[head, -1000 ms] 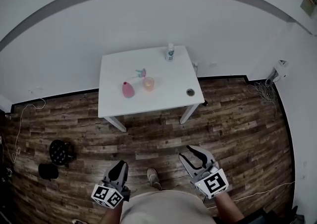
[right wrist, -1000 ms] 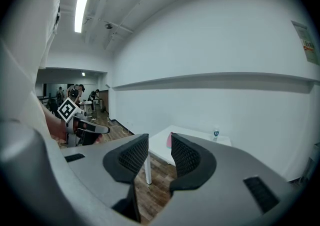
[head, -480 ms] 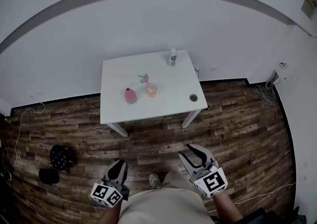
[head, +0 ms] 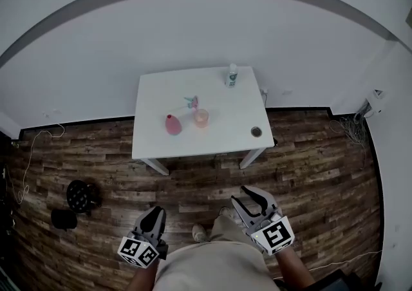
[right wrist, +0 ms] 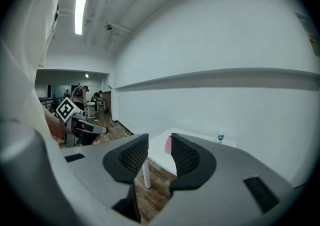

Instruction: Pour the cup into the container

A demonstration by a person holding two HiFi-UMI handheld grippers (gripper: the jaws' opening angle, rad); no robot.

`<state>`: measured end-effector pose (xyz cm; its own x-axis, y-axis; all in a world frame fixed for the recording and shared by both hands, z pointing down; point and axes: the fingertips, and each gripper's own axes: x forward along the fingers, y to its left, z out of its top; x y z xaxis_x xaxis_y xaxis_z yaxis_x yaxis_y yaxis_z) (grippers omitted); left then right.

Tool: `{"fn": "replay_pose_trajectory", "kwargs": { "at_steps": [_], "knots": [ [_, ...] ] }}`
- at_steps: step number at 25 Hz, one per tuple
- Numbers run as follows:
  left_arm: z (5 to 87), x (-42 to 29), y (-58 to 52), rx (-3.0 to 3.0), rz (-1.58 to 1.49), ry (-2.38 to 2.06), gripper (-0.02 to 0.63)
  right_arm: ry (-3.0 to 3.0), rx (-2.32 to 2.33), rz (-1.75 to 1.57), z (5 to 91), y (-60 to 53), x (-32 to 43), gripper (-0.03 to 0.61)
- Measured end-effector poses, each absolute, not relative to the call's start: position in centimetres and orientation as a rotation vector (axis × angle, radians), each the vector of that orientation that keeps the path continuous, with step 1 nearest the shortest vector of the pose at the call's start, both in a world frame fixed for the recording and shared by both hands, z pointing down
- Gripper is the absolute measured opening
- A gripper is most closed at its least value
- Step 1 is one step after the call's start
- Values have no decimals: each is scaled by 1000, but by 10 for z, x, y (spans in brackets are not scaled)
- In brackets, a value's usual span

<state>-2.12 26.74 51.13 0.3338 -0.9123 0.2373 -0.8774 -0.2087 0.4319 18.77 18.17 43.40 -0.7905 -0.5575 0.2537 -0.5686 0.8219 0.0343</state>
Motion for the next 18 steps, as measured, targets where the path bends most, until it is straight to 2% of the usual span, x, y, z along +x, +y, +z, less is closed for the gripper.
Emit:
{"fn": "replay_pose_trajectory", "kwargs": {
  "at_steps": [18],
  "knots": [
    [496, 43, 205, 1994, -102, -1719, 57, -2831, 647, 36, 419, 88, 235, 124]
  ]
}}
